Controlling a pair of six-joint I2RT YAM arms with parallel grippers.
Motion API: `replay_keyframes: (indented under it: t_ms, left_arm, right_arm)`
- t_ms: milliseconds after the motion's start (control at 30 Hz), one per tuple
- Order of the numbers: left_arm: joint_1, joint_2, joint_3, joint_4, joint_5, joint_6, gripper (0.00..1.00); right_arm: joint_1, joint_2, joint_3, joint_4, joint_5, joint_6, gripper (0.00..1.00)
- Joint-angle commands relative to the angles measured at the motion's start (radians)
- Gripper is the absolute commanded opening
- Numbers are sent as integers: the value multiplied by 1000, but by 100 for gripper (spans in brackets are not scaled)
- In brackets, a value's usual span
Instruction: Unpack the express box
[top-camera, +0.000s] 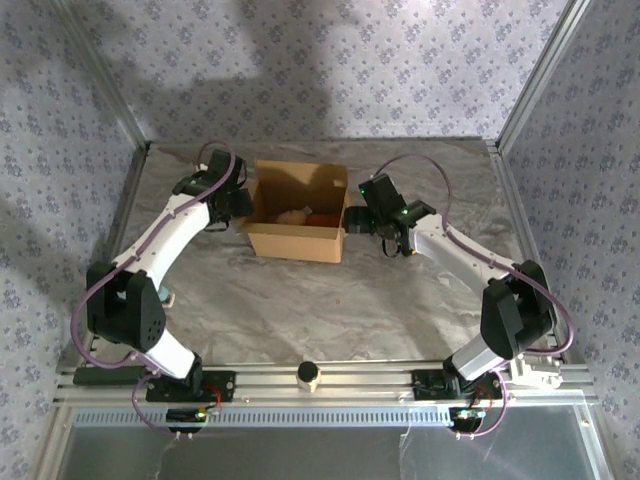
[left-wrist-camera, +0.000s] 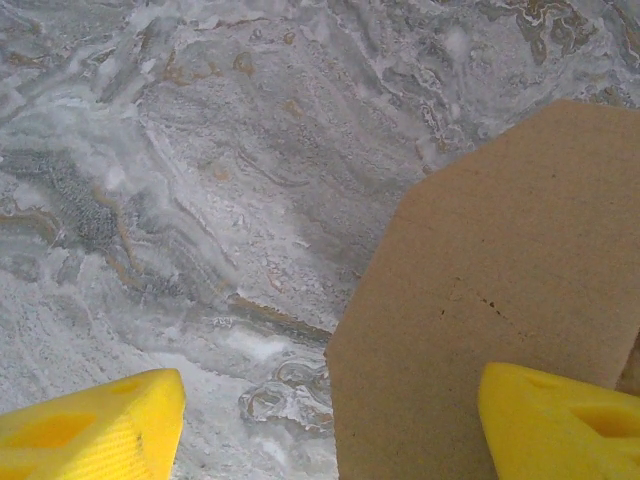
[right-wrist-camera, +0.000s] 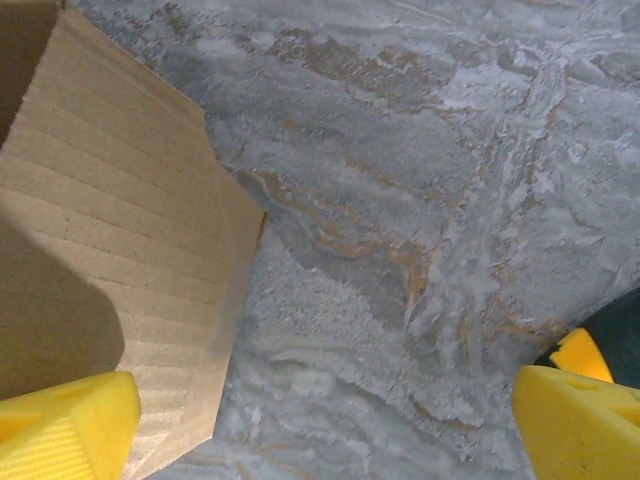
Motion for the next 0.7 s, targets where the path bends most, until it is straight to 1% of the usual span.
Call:
replay_keyframes:
  t_ms: [0, 267, 500, 667]
  left_arm:
    - [-27, 27, -5, -83, 86, 31, 78]
    - [-33, -50, 4, -106, 85, 35, 78]
    - [-34, -110, -5, -88, 79, 41, 78]
    - [-34, -144, -4, -82, 87, 39, 78]
  right_arm:
    - [11, -4, 61, 48, -73, -24, 97]
    - [8, -61, 145, -72, -77, -55, 97]
    - [2, -87, 167, -114, -62, -66, 98]
    - [7, -123, 173, -110, -70, -60, 97]
